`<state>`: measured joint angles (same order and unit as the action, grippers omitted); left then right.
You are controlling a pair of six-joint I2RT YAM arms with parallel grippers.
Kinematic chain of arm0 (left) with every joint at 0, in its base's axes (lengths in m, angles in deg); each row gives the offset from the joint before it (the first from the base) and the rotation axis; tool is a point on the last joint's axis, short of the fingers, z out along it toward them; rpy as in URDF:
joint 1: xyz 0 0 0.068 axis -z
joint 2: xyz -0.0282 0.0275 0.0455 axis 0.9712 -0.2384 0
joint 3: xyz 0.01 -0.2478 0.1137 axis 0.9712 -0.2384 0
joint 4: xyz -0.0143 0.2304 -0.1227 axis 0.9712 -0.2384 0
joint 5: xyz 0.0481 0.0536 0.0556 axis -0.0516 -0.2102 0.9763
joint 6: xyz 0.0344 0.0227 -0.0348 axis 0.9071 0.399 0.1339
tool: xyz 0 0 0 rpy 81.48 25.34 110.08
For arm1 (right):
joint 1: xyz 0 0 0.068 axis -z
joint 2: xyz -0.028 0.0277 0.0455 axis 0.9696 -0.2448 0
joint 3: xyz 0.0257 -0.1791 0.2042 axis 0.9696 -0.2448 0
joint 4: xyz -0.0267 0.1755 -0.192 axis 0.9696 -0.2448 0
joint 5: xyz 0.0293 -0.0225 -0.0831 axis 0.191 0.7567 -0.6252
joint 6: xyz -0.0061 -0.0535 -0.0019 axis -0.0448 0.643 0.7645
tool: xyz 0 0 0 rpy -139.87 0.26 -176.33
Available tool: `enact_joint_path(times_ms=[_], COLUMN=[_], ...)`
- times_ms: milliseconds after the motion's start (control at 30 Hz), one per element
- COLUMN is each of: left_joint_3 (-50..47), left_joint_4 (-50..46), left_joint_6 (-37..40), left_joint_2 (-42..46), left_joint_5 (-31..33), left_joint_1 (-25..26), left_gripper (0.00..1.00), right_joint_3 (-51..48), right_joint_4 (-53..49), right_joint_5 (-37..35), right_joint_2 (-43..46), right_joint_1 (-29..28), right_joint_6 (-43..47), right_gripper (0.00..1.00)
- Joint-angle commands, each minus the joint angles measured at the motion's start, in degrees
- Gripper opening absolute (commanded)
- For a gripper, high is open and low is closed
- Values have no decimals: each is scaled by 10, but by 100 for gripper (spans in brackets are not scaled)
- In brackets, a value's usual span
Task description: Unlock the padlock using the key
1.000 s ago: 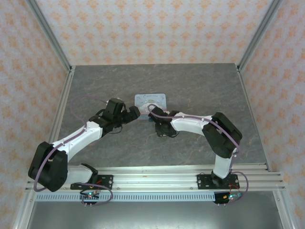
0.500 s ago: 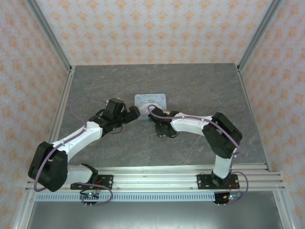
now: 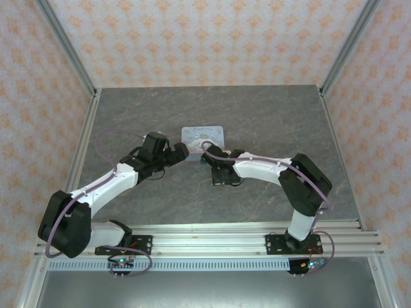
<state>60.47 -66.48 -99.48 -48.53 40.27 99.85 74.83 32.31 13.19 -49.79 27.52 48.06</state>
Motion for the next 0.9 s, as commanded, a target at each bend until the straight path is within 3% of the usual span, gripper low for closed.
enact_joint_path(times_ms=[0,500,700,867], left_joint_3=[13,19,19,28], left_joint_4=[0,16,66,98], left_joint_6=[0,-49,-171,-306], left_joint_2=[10,8,4,11], left_joint_5=[11,-32,-82,-78], left_joint_1=[2,4,4,11], left_gripper=[100,100,100,100], right_joint_3=[-2,43,78,102], right_joint_4=[-24,-25,-21,0], right_joint_5=[-22,-14,-9,-2], right_joint_2=[29,86,107,121], right_joint_1=[-5,-5,-2,7], right_joint_6=[5,4,1,-11], right_gripper=[0,0,0,0])
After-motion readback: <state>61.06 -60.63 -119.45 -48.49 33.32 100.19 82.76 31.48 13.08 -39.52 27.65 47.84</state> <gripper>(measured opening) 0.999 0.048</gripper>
